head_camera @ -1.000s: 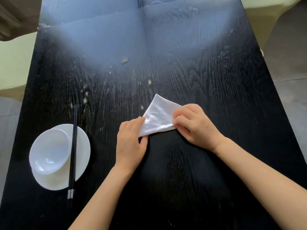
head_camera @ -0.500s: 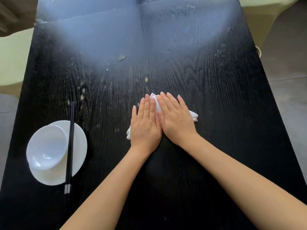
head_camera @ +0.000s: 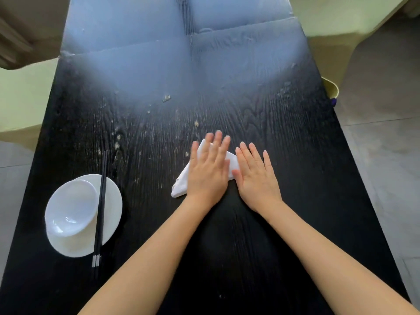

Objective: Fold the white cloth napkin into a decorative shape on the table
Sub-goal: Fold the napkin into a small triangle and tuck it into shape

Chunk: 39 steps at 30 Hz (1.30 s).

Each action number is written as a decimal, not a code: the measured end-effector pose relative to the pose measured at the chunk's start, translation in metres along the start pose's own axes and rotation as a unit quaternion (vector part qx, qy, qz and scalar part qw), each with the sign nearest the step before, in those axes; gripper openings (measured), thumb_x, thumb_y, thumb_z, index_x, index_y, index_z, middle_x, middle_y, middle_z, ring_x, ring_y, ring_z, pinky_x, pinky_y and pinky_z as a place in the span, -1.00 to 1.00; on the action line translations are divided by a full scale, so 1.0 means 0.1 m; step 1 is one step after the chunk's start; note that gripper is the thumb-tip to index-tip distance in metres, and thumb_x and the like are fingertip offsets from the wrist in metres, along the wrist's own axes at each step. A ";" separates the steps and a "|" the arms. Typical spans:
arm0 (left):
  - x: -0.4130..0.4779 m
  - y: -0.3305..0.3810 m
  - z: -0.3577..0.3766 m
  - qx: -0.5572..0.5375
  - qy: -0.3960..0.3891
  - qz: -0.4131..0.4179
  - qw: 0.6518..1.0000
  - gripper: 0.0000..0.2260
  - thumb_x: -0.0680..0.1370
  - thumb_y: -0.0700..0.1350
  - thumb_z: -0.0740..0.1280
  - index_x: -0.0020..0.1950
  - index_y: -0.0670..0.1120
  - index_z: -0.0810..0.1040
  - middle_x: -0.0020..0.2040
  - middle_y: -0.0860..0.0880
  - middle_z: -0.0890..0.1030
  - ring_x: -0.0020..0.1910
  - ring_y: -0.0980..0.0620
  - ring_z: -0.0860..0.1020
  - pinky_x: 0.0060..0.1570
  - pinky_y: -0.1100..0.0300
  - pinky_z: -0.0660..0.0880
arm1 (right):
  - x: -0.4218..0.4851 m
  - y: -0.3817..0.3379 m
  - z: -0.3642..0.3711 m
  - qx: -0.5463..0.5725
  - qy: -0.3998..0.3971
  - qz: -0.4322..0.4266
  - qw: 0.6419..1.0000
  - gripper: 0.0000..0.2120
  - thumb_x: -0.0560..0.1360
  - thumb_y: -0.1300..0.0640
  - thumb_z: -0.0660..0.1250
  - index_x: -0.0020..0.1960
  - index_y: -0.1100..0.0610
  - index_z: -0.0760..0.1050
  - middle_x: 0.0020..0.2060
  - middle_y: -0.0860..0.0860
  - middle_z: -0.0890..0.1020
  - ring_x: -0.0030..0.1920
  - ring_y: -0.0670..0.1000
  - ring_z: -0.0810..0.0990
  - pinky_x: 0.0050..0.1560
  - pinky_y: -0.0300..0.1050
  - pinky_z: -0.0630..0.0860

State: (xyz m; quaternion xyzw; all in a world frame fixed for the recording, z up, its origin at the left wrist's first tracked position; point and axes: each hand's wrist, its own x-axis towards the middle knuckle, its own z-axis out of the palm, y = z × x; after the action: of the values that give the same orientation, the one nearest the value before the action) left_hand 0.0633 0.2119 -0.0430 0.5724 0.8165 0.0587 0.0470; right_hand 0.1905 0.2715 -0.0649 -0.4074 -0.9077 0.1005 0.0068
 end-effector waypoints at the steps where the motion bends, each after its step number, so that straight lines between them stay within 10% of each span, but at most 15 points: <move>1: 0.04 0.05 0.04 0.005 -0.027 0.013 1.000 -0.48 0.57 0.01 -0.18 0.53 -0.06 0.04 0.55 -0.05 0.05 0.53 -0.04 0.00 0.48 -0.05 -0.17 | 0.00 0.00 0.00 0.001 -0.003 -0.004 1.000 -0.43 0.55 -0.05 -0.16 0.48 0.18 0.12 0.50 0.06 0.17 0.51 0.06 0.08 0.49 0.10 -0.05; 8: -0.02 -0.30 0.12 -0.047 -0.036 -0.134 0.989 -0.35 0.49 0.14 -0.26 0.53 -0.12 -0.03 0.56 -0.10 0.04 0.54 -0.03 0.01 0.49 0.00 -0.10 | 0.00 -0.01 -0.05 0.013 -0.005 -0.004 1.000 -0.43 0.56 -0.05 -0.17 0.48 0.19 0.14 0.50 0.07 0.17 0.51 0.07 0.07 0.49 0.13 -0.04; 12: -0.08 -0.18 -0.08 -0.147 -0.011 -0.203 0.968 -0.37 0.55 0.08 0.19 0.52 -0.14 0.05 0.44 -0.11 0.29 0.41 -0.11 0.24 0.29 -0.05 0.24 | 0.00 -0.02 -0.10 0.016 -0.041 -0.007 0.999 -0.35 0.50 -0.10 -0.33 0.52 0.14 -0.03 0.53 0.02 0.00 0.53 0.03 -0.10 0.48 0.06 -0.24; 18: 0.05 -0.39 -0.46 -0.457 -0.202 -0.298 0.813 -0.74 0.45 -0.05 0.38 0.07 -0.16 0.56 0.04 -0.13 0.62 0.02 -0.10 0.60 -0.06 0.05 0.52 | 0.03 -0.01 -0.23 0.046 -0.103 -0.004 0.994 -0.46 0.59 -0.06 -0.23 0.52 0.09 -0.14 0.53 -0.03 -0.13 0.51 -0.02 -0.24 0.48 0.04 -0.31; 23: -0.12 -0.39 -0.76 -0.414 -0.138 -0.132 0.890 -0.90 0.50 -0.09 0.35 -0.07 -0.11 0.56 -0.19 0.01 0.60 -0.19 0.06 0.52 -0.17 0.23 0.43 | 0.15 -0.03 -0.70 0.218 -0.167 -0.046 0.961 -0.30 0.46 -0.02 0.31 0.50 0.03 0.09 0.46 -0.04 0.26 0.47 -0.01 0.15 0.49 0.08 0.02; 26: -0.17 -0.47 -1.01 -0.437 -0.119 -0.051 0.890 -0.78 0.45 -0.01 0.40 -0.16 -0.17 0.53 -0.31 0.01 0.49 -0.32 0.13 0.40 -0.30 0.25 0.32 | 0.24 -0.15 -1.16 0.329 -0.228 -0.058 0.915 -0.48 0.38 0.06 0.41 0.30 -0.09 0.35 0.10 -0.16 0.56 0.09 -0.10 0.53 0.11 -0.17 0.44; 32: -0.11 -0.79 -1.58 -0.448 -0.063 -0.009 0.892 -0.83 0.43 0.00 0.39 -0.30 -0.05 0.53 -0.42 0.17 0.47 -0.41 0.23 0.37 -0.38 0.36 0.27 | 0.26 -0.45 -1.74 0.450 -0.250 -0.039 0.856 -0.95 0.46 0.14 0.38 -0.12 0.10 0.53 -0.31 -0.03 0.60 -0.32 -0.07 0.59 -0.29 -0.24 0.51; 39: 0.04 -1.04 -1.86 -0.408 0.005 -0.050 0.911 -0.66 0.47 0.02 0.37 -0.42 -0.01 0.31 -0.53 0.12 0.35 -0.50 0.17 0.29 -0.43 0.30 0.19 | 0.15 -0.88 -2.09 0.442 -0.161 -0.032 0.882 -0.73 0.55 0.04 0.24 -0.28 0.14 0.43 -0.53 0.02 0.49 -0.54 0.04 0.40 -0.52 -0.19 0.32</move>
State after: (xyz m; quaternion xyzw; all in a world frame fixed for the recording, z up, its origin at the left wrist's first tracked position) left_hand -0.0615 0.1729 0.1250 0.4614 0.7492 0.3872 0.2756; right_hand 0.1347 0.2625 0.1556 -0.3107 -0.7704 0.5551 0.0429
